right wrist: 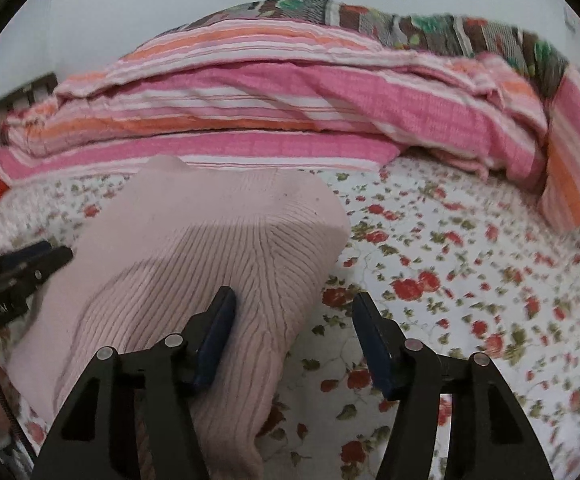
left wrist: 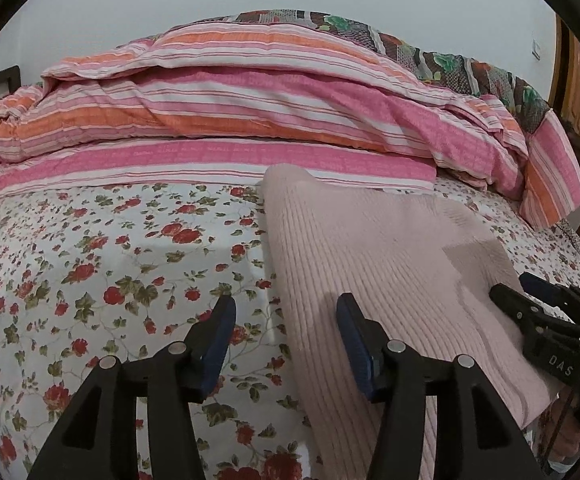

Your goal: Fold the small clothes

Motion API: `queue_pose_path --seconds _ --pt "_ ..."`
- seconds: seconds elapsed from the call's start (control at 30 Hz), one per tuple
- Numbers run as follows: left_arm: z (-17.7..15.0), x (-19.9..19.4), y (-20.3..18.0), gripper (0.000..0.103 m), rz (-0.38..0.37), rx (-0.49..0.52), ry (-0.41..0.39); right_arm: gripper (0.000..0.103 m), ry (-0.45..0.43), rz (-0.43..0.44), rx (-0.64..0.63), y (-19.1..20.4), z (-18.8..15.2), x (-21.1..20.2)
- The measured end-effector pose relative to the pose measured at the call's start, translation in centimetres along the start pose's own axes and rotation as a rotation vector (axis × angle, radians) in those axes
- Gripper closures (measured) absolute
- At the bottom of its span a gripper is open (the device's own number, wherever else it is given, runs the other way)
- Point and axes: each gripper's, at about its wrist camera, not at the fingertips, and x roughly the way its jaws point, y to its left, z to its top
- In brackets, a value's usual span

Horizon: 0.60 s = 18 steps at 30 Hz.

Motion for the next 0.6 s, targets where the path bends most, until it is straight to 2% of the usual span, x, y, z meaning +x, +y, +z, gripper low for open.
queue_pose_path --seconds 0.2,0.37,0.6 --pt "-0.2 -0.4 -0.5 0.052 0.002 0.021 -0.004 0.045 0.032 0.033 0.049 -1.2 -0.8 -0.4" --pt "-0.5 -0.7 -0.5 0.052 -0.008 0.017 0.008 0.046 0.028 -0.020 -0.032 -0.2 -0.9 -0.4" --pt "-0.9 -0.9 0.1 0.052 -0.045 -0.010 0.028 0.045 0.055 -0.013 0.032 -0.8 -1.5 -1.3"
